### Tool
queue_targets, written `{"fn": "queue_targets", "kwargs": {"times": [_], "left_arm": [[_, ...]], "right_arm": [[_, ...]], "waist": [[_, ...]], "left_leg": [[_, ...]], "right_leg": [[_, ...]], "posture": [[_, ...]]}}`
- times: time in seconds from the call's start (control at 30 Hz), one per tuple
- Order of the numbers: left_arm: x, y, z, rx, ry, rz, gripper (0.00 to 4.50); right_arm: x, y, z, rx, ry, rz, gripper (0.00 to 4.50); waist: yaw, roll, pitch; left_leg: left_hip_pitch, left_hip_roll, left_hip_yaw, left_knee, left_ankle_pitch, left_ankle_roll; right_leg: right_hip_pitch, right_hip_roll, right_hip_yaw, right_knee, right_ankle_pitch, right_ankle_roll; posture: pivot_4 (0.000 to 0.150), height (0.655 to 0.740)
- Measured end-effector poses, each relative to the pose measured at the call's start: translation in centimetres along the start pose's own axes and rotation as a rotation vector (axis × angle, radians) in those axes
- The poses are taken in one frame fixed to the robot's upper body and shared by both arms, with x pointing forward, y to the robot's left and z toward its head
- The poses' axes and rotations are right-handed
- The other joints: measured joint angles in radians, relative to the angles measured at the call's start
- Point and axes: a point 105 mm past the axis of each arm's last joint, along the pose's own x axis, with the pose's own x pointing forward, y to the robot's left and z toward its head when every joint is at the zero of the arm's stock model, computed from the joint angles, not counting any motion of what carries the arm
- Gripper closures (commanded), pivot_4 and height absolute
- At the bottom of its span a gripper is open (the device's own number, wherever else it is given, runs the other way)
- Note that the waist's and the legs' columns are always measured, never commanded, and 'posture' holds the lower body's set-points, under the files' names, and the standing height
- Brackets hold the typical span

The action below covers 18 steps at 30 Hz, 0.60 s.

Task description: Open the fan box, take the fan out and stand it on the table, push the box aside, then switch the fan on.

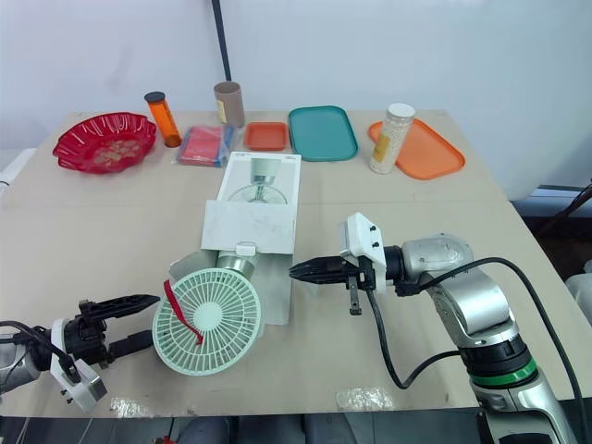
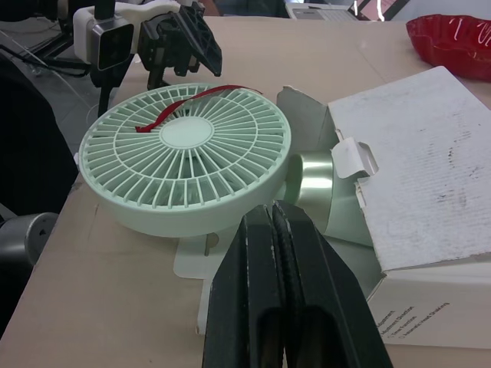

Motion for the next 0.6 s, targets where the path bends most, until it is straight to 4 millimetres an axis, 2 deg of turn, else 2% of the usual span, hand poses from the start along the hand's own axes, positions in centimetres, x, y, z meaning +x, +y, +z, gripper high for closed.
{"fn": "queue_targets", "kwargs": {"times": [0.6], "left_arm": [[2.1, -0.2, 0.0, 0.156, -0.068, 0.023, 0.02]], "right_arm": [[-0.1, -0.3, -0.2, 0.001, 0.014, -0.039, 4.50]], "waist": [[0.001, 0.000, 0.000]], "left_leg": [[0.000, -0.001, 0.000, 0.001, 0.000, 0.000]], "right_leg": [[0.000, -0.001, 0.000, 0.002, 0.002, 0.000]], "posture": [[0.150, 0.7400]]}}
